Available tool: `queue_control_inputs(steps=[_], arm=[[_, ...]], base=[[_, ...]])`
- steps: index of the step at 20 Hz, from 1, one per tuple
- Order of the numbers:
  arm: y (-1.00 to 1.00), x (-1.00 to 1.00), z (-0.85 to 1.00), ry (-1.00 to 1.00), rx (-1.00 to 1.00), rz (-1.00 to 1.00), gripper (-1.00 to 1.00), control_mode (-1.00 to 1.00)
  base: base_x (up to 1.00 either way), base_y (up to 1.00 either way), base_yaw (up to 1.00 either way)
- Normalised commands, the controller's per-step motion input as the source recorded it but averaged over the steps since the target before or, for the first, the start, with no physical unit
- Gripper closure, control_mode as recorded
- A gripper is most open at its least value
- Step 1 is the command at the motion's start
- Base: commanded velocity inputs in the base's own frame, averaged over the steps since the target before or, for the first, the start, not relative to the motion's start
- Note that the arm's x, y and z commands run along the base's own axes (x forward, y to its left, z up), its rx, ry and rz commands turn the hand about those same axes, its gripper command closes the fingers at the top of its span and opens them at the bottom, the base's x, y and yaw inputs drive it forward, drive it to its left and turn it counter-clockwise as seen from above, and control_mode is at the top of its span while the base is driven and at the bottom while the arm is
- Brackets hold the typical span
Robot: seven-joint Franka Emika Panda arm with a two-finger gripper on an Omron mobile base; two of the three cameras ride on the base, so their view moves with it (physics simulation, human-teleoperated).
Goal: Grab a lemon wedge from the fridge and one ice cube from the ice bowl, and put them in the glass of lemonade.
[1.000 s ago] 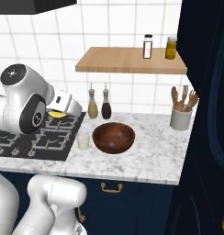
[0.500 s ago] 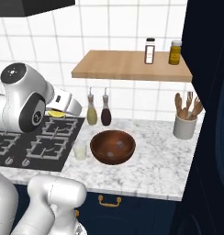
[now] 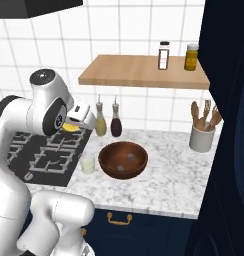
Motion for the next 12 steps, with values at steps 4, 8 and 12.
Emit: queue_control_inputs(steps=[4,8,12], arm=[[0.06,0.61,-0.80,0.37,0.04,0.00,1.00,-1.00],[0.09,0.14,-0.82,0.25,0.00,0.00,1.00,-1.00],[0.20,0.27,-0.57,0.21,0.02,0.00,1.00,-1.00]], base=[[0.00,0.00,0.00],[0.00,0.00,0.00],[0.00,0.00,0.00]])
